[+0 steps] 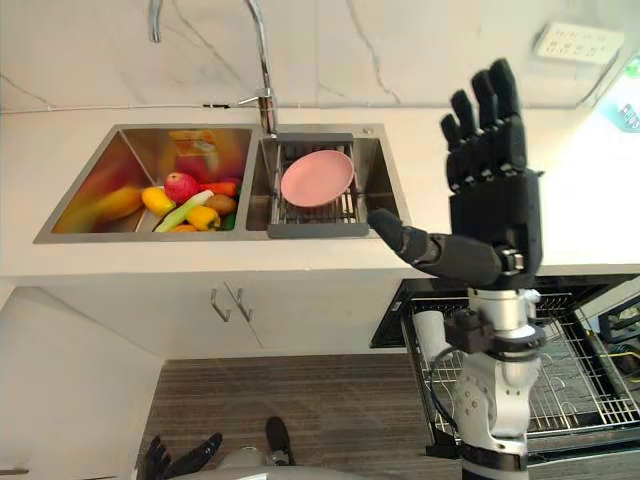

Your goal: Walk over to the sink, pick up the cup, carry it to the dishwasher, place the cup inside the dishwasher, then close the dishwasher door

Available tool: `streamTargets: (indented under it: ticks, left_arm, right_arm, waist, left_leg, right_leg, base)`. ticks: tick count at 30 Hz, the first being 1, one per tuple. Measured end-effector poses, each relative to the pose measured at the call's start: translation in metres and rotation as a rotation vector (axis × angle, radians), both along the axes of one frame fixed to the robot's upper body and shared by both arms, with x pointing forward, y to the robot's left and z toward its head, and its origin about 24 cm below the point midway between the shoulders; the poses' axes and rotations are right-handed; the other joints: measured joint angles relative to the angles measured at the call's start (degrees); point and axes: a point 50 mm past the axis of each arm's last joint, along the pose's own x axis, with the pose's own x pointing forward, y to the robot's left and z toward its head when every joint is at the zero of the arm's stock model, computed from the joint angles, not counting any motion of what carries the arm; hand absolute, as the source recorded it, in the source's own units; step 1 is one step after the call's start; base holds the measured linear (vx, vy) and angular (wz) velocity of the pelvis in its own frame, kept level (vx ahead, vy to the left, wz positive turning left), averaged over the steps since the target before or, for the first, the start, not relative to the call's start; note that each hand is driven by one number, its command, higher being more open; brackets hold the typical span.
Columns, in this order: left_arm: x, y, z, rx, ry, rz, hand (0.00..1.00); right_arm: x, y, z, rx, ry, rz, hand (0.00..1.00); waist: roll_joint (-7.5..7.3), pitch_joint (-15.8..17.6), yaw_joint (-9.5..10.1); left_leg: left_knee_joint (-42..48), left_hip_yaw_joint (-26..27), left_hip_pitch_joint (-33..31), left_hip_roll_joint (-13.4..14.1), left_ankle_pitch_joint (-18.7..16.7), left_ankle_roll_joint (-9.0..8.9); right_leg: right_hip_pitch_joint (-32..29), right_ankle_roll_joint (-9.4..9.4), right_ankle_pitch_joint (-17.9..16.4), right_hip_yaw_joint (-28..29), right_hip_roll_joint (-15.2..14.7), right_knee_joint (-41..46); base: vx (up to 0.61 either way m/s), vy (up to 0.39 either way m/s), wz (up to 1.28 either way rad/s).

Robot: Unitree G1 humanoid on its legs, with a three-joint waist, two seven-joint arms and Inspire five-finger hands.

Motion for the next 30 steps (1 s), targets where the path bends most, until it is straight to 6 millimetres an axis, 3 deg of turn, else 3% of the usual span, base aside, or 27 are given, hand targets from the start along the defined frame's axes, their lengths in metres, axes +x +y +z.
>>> streamTargets:
  ticks: [1,3,5,7,8,11,14,23,26,29,30]
  left_arm:
    - [0.010,0.000,0.000,-0.008,-0.010,-0.033,1.00]
    - [0.018,0.001,0.001,-0.007,-0.020,-0.069,1.00]
    - [0.019,0.002,0.000,0.005,-0.012,-0.092,1.00]
    - [0.016,0.004,0.000,0.020,0.006,-0.112,1.00]
    - [0.013,0.006,-0.002,0.025,0.028,-0.117,1.00]
    - [0.003,0.005,-0.005,0.025,0.066,-0.123,1.00]
    - [-0.002,0.006,-0.006,0.023,0.087,-0.114,1.00]
    - [-0.006,0.002,-0.007,0.011,0.088,-0.021,1.00]
    - [-0.014,0.003,-0.011,-0.090,0.075,0.178,1.00]
    - [-0.016,0.002,-0.013,-0.128,0.072,0.241,1.00]
    - [-0.015,0.001,-0.013,-0.130,0.068,0.243,1.00]
  right_arm:
    - [-0.006,-0.003,0.000,-0.012,0.007,-0.037,1.00]
    - [-0.015,-0.006,0.005,-0.016,-0.005,-0.072,1.00]
    - [-0.018,-0.005,0.010,-0.018,-0.029,-0.074,1.00]
    - [-0.018,-0.005,0.010,-0.018,-0.031,-0.073,1.00]
    - [-0.019,-0.005,0.010,-0.018,-0.029,-0.077,1.00]
    - [-0.018,-0.008,0.008,0.015,-0.011,-0.113,1.00]
    - [-0.018,-0.009,0.008,0.028,0.000,-0.148,1.00]
    - [-0.022,0.001,0.002,-0.012,0.061,-0.176,1.00]
    - [-0.025,0.005,-0.003,0.009,0.085,-0.165,1.00]
    - [-0.026,0.006,-0.006,0.012,0.104,-0.156,1.00]
    - [-0.025,0.010,-0.008,0.026,0.110,-0.129,1.00]
  waist:
    - [-0.17,-0.1,-0.87]
    - [-0.58,-0.2,-1.01]
    - [-0.91,-0.4,-0.96]
    - [-1.63,-0.2,-0.93]
    - [-2.06,-0.1,-1.26]
    - [-0.95,-0.5,-1.81]
    - [-1.05,-0.5,-1.78]
    - [-0.66,-1.4,-1.91]
    - [-0.80,-2.2,-1.88]
    - [-0.45,-2.1,-1.86]
    - [0.19,-1.8,-1.80]
  left_leg:
    - [0.0,-2.1,0.0,-0.1,0.0,0.01]
    - [0.0,-3.7,0.3,-0.9,0.0,0.01]
    - [0.0,-4.0,0.3,-1.7,0.0,0.01]
    - [0.0,-4.1,0.7,-2.6,0.1,-0.06]
    - [0.0,-4.4,1.0,-3.5,0.1,-0.09]
    - [0.0,-4.4,1.3,-2.2,0.7,-1.14]
    - [0.0,-3.2,1.8,-1.1,0.7,-1.18]
    - [0.0,2.5,4.0,-0.2,-2.5,-2.22]
    - [0.5,4.7,4.8,0.3,-3.4,-2.97]
    - [16.6,5.0,-0.6,4.8,-10.3,-3.65]
    - [26.5,5.4,-4.2,8.3,-12.7,-3.08]
  right_leg:
    - [-1.1,0.92,-3.5,5.7,4.5,-1.5]
    - [-1.7,0.42,-5.5,7.0,7.7,-6.4]
    - [-3.2,0.04,-5.5,5.7,8.6,-11.6]
    - [-3.4,-1.72,-4.0,5.1,8.9,-17.1]
    - [-2.8,-1.09,-2.2,5.5,8.8,-19.2]
    - [-0.6,-0.87,-0.7,4.5,10.6,-24.0]
    - [1.8,-1.16,2.2,4.9,12.4,-28.6]
    - [3.1,-1.24,3.6,10.0,13.3,-31.8]
    - [3.3,-1.43,3.7,11.9,13.8,-32.6]
    - [4.0,-2.15,3.3,12.5,14.8,-32.6]
    - [5.0,-2.86,2.8,12.5,15.9,-32.6]
  base:
    - [0.07,-0.011,0.99]
    - [0.08,-0.020,0.64]
    - [0.07,-0.053,0.26]
    - [0.06,-0.084,0.15]
    - [0.06,-0.120,0.18]
    - [0.09,-0.105,0.04]
    - [0.11,-0.071,-0.19]
    - [0.05,-0.001,-0.33]
    - [0.05,-0.007,-0.38]
    - [0.10,-0.080,-0.14]
    - [0.02,-0.051,-0.02]
